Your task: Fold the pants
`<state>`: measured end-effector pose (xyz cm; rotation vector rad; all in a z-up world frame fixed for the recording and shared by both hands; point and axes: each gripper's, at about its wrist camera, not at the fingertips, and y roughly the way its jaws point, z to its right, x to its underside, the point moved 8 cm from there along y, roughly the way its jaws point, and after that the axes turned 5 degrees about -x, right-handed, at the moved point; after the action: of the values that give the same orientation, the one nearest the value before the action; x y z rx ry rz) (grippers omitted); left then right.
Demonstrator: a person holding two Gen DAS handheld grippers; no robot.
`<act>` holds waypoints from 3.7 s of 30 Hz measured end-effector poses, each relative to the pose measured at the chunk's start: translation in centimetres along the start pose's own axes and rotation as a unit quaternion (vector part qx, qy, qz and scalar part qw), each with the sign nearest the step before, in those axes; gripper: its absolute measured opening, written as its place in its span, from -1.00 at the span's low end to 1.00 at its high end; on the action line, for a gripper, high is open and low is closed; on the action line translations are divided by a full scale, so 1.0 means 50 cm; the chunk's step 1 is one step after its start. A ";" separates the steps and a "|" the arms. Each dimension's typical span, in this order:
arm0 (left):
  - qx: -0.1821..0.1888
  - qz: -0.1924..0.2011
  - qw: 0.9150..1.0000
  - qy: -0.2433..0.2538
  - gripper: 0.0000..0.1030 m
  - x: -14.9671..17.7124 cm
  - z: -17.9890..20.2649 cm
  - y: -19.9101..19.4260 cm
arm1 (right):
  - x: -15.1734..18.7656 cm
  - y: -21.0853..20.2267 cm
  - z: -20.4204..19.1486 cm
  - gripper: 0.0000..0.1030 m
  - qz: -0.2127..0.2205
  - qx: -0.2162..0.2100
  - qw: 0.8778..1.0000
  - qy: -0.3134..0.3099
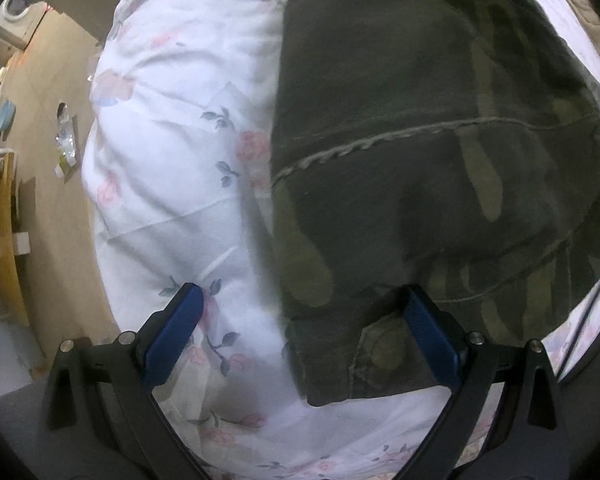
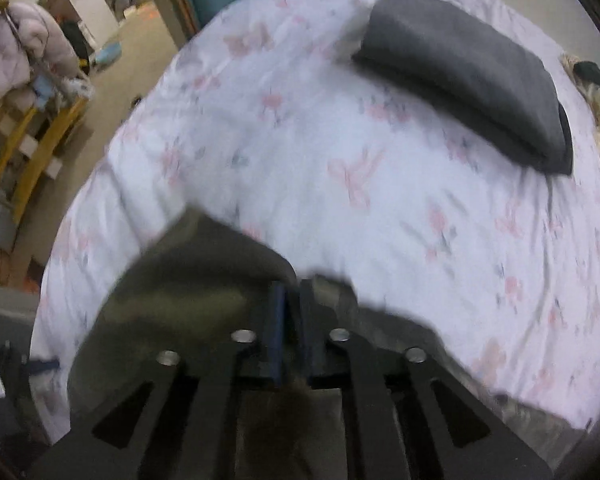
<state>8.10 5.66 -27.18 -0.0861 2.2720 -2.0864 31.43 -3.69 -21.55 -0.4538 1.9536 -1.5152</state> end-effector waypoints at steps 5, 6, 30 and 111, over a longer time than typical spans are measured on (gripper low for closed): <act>0.002 0.022 1.000 0.009 0.89 -0.007 0.022 -0.026 | 0.106 -0.113 -0.041 -0.67 0.036 -0.032 0.999 0.019; -0.002 0.034 0.999 0.011 0.89 -0.013 0.025 -0.037 | 0.119 -0.114 -0.061 -0.68 0.033 -0.051 0.998 0.025; 0.146 0.265 0.952 -0.038 0.89 -0.113 0.101 -0.294 | 0.635 -0.079 -0.036 0.61 0.157 -0.220 0.779 0.566; 0.116 0.201 0.972 -0.043 0.89 -0.132 0.095 -0.227 | 0.381 -0.034 -0.123 -0.45 0.112 -0.148 0.949 0.255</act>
<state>15.12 0.52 -16.26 0.2652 1.7952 -2.0575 12.94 -11.21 -23.95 0.0568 2.5497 -1.2802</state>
